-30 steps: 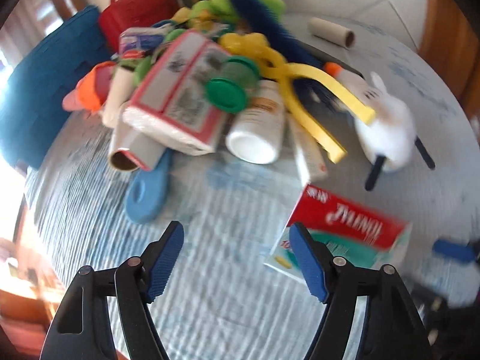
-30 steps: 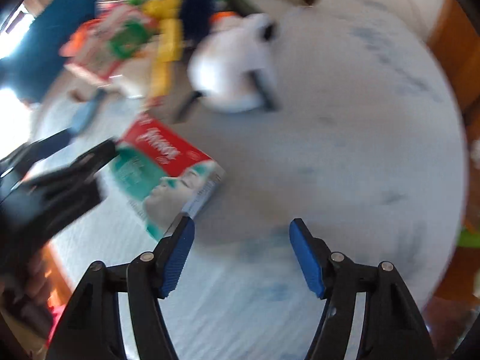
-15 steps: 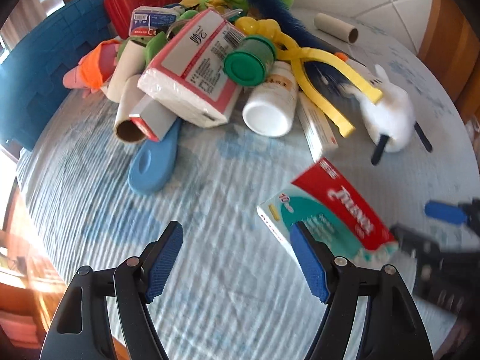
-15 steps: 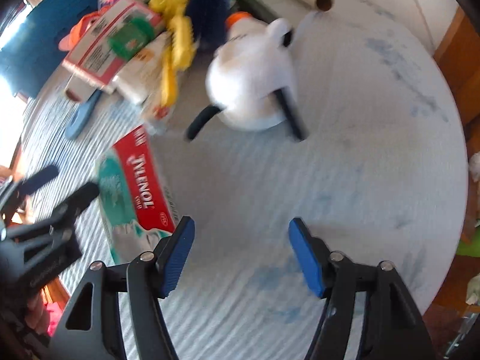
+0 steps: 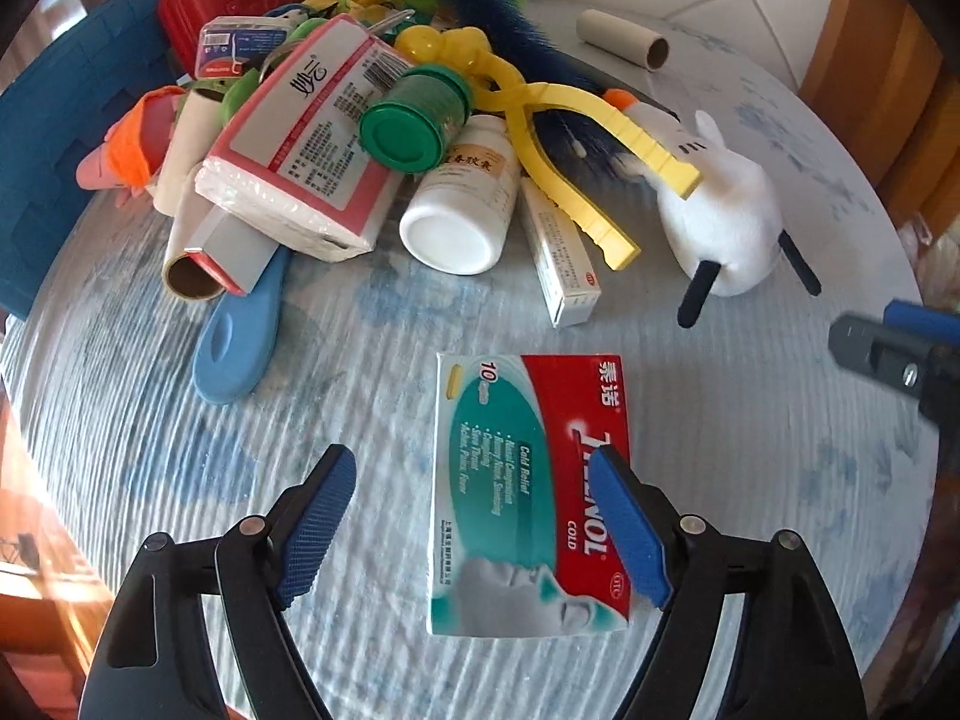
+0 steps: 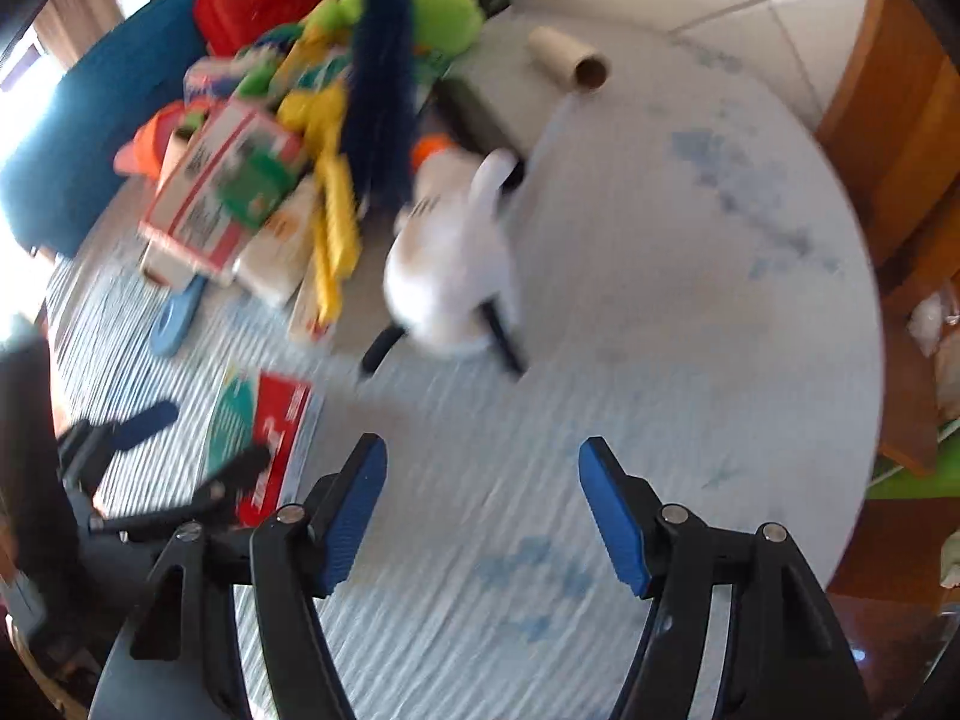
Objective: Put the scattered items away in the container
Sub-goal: 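Close left tool on red-white Tylenol box while right tool grasps white plush toy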
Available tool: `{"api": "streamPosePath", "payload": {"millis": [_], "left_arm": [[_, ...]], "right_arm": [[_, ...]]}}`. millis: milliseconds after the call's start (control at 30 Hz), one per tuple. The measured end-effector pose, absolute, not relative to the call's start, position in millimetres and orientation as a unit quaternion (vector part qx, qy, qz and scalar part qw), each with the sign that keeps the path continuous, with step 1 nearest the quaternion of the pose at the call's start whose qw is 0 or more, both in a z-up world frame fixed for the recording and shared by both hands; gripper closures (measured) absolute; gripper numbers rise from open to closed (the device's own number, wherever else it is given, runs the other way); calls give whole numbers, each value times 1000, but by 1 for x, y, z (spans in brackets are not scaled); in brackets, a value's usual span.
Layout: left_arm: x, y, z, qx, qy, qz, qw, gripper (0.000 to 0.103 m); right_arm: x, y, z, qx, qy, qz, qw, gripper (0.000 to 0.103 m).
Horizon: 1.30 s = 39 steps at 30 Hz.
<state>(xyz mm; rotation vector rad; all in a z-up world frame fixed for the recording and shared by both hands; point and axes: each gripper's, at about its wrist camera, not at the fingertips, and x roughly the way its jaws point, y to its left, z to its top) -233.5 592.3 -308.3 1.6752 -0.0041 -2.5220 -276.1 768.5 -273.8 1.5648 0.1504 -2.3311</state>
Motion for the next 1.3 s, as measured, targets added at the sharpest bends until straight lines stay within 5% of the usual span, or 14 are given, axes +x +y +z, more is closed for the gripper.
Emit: {"api": "streamPosePath", "payload": {"millis": [100,433,500,667,900,1067,1167,1233,1300], "left_arm": [[-241,594,-307,548,5,-835,45,40],[-260,590,-309,569,13,-821,40,28],[-257,595,-308,567,4,-823,45,28],[-251,597,-308,575,1,-817,44,29],[-245,606,-312,576,7,-817,39,22],[-249,619,-329,590,-3,-807,39,21],[-250,620,-328,581,5,-813,41,35],[-251,622,-325,579,11,-815,37,69],[-252,624,-324,579,10,-814,38,84]], "right_arm": [[-302,759,-266,541,56,-824,161,37],[-347,723,-301,564,65,-799,199,36],[-344,720,-304,569,60,-792,215,51],[-315,735,-302,583,74,-781,211,53],[-262,779,-304,611,70,-761,205,52],[-262,783,-301,598,55,-776,193,39],[-266,780,-304,590,59,-784,185,34],[-268,776,-309,590,58,-783,187,34],[-266,777,-314,593,64,-780,190,41]]}}
